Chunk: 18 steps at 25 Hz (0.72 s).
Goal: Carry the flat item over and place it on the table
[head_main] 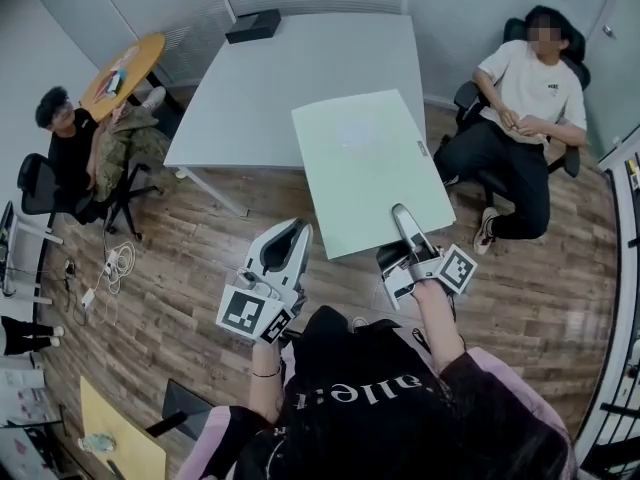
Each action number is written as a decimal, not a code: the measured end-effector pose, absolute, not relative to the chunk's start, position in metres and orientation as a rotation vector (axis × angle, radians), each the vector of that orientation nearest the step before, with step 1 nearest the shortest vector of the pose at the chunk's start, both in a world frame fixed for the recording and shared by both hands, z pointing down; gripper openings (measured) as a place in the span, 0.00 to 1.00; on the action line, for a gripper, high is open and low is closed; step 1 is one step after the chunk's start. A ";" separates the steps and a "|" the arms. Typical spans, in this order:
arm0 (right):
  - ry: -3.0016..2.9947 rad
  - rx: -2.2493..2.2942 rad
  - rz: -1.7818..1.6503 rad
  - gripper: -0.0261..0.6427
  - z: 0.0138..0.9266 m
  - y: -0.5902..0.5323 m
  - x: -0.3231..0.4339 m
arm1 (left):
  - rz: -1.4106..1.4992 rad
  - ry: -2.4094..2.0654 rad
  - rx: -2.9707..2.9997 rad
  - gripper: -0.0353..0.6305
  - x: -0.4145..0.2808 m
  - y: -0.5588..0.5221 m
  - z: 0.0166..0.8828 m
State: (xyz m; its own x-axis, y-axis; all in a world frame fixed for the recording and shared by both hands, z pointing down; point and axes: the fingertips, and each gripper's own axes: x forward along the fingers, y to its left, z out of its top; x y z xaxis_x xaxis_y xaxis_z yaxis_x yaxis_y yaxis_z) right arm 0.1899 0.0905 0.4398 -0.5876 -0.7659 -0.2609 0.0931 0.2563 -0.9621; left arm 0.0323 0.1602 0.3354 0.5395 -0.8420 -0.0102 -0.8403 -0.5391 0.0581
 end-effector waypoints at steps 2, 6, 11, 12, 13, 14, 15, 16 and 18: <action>1.768 -0.616 -1.429 0.51 0.443 0.088 0.190 | -0.041 -1.493 2.704 0.12 0.032 0.159 0.340; 1.751 -0.615 -1.450 0.51 0.452 0.078 0.188 | 0.005 -1.492 2.689 0.12 0.031 0.148 0.350; 1.753 -0.637 -1.457 0.51 0.460 0.056 0.166 | 0.031 -1.468 2.690 0.12 0.011 0.122 0.358; 1.752 -0.642 -1.455 0.51 0.460 0.050 0.160 | 0.027 -1.457 2.697 0.12 0.006 0.114 0.359; 1.749 -0.648 -1.452 0.51 0.460 0.043 0.154 | 0.022 -1.446 2.703 0.12 0.001 0.107 0.360; 1.747 -0.654 -1.449 0.51 0.460 0.036 0.149 | 0.015 -1.436 2.707 0.12 -0.004 0.099 0.360; 1.744 -0.663 -1.448 0.51 0.461 0.029 0.143 | 0.012 -1.430 2.710 0.12 -0.010 0.091 0.361; 1.739 -0.674 -1.449 0.51 0.462 0.022 0.138 | 0.014 -1.425 2.714 0.12 -0.016 0.083 0.362; 1.723 -0.700 -1.452 0.51 0.464 0.002 0.124 | 0.040 -1.414 2.725 0.12 -0.033 0.062 0.362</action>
